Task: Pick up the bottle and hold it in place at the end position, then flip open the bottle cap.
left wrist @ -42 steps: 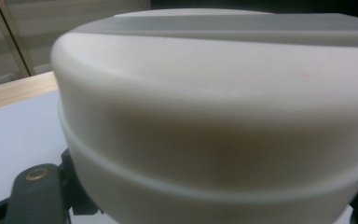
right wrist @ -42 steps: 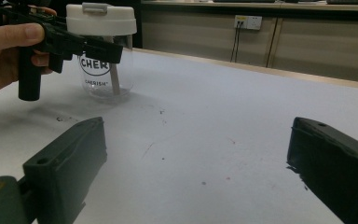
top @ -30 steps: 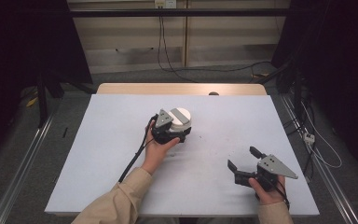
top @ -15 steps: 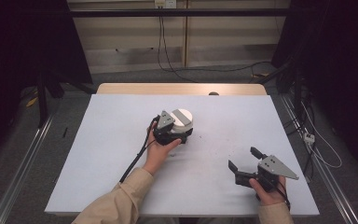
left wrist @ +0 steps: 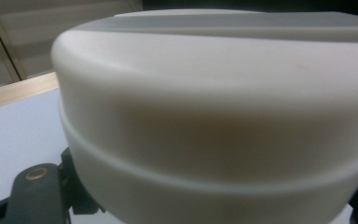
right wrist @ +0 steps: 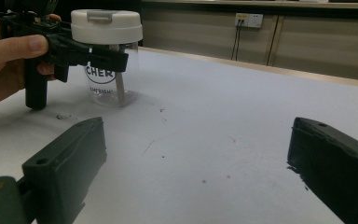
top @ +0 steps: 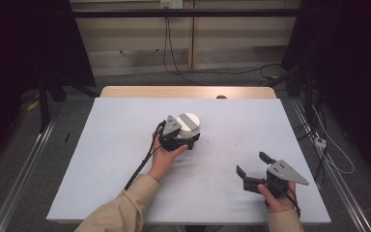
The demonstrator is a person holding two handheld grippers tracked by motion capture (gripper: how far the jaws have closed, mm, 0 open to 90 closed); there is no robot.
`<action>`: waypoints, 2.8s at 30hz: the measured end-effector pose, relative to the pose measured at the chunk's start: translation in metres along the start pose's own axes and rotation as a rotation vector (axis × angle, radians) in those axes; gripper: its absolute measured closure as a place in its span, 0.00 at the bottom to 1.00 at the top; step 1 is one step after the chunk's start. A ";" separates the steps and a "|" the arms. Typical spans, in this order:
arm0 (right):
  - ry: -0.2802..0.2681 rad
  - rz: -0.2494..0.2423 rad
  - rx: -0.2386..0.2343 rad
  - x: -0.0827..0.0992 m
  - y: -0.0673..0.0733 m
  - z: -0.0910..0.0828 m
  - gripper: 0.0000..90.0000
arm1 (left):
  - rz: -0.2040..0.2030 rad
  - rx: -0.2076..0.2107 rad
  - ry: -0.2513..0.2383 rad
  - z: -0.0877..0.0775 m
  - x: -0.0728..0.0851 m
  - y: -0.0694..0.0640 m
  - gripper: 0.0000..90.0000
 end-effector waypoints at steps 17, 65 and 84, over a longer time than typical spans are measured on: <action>0.001 -0.010 -0.024 -0.009 0.004 0.018 0.04 | 0.006 0.003 -0.012 -0.002 0.003 0.000 0.21; 0.084 0.030 -0.218 -0.057 0.041 0.112 0.78 | 0.016 0.000 -0.013 -0.003 0.004 -0.001 0.21; 0.121 0.030 -0.250 -0.056 0.047 0.129 1.00 | 0.016 -0.001 -0.014 -0.003 0.004 -0.001 0.21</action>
Point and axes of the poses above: each handheld gripper's, and its own axes: z roughly forward along the jaws, x roughly out of its underside, y roughly to its left, the point moved 4 cm from there along z, roughly forward along the jaws, and after that the axes turned 11 degrees about -x, right-handed, at the moved point
